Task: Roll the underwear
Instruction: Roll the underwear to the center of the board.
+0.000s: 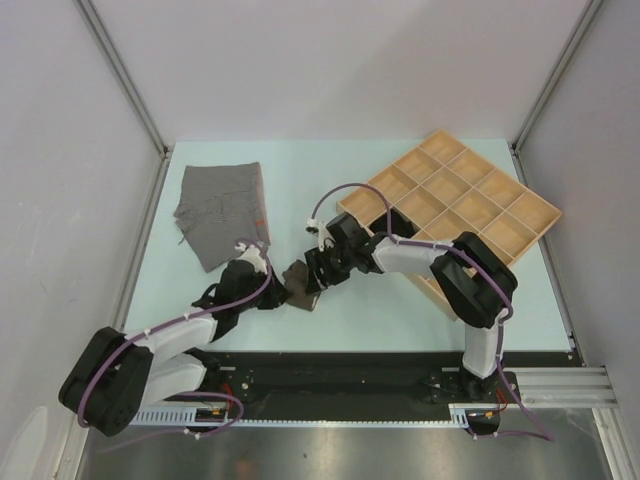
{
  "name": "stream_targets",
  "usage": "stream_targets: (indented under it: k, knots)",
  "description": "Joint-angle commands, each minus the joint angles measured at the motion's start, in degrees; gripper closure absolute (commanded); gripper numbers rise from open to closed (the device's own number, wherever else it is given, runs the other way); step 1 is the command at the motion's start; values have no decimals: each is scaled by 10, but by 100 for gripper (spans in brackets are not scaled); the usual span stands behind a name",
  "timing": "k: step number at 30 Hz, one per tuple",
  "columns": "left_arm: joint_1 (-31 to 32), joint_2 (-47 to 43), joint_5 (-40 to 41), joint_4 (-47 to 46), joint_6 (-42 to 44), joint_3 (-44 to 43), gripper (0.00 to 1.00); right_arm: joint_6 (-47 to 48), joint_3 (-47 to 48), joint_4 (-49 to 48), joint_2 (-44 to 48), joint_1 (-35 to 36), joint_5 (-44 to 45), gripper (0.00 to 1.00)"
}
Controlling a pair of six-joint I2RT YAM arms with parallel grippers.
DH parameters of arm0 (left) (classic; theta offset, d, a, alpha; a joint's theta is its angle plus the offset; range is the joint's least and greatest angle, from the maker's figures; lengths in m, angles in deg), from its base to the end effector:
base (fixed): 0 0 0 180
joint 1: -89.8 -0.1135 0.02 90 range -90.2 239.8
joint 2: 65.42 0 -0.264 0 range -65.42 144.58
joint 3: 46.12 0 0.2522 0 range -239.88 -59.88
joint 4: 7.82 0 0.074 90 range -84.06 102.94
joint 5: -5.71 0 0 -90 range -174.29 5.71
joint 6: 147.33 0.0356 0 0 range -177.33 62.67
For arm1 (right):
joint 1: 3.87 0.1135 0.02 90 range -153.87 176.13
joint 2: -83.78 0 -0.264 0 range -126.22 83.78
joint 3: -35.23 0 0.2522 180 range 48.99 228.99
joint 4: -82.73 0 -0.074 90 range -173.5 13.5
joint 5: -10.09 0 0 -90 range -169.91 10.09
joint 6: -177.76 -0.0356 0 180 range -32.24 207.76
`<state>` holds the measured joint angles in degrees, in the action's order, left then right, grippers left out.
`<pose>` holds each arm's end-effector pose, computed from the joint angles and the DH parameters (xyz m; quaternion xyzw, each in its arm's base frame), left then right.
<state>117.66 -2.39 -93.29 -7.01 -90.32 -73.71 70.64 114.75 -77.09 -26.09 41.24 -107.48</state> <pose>0.1687 -0.0955 0.1380 -0.0044 0.8899 -0.2886 0.3532 0.2667 0.2911 0.1529 -0.2991 0.8676 0.3615 0.1649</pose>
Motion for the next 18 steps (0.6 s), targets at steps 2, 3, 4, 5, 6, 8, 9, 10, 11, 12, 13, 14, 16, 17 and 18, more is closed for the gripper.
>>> stream_targets:
  k: [2,3,4,5,6,8,9,10,11,12,13,14,16,17,18]
  knots:
    - [-2,20,28,54,-2,-44,80,62,7,106,82,0,162,39]
    - [-1,26,26,65,-1,-49,80,67,1,104,95,4,172,39]
    - [-1,30,21,70,-1,-52,80,83,-7,86,119,11,181,39]
    - [-1,35,16,74,0,-61,80,90,-17,76,128,25,199,39]
    - [-2,41,14,81,1,-64,80,99,-32,66,137,37,207,39]
    - [-1,50,11,91,2,-74,80,120,-53,21,160,55,223,40]
    - [-1,53,10,93,4,-77,80,126,-74,4,165,76,224,40]
    - [-2,60,8,97,5,-80,80,133,-84,-32,170,85,225,40]
    - [-1,63,8,99,6,-85,80,146,-91,-50,177,96,223,40]
    - [-1,68,5,101,6,-88,80,154,-107,-86,179,112,219,40]
    - [-2,73,4,102,7,-91,80,162,-113,-99,178,120,219,40]
    - [-1,76,1,103,7,-93,80,170,-116,-110,171,128,217,40]
    - [-1,86,-2,105,7,-99,80,176,-120,-129,162,143,217,40]
    - [-1,88,-3,107,7,-102,80,190,-122,-138,157,147,219,40]
    - [-2,90,-4,108,7,-103,80,194,-125,-155,147,149,221,40]
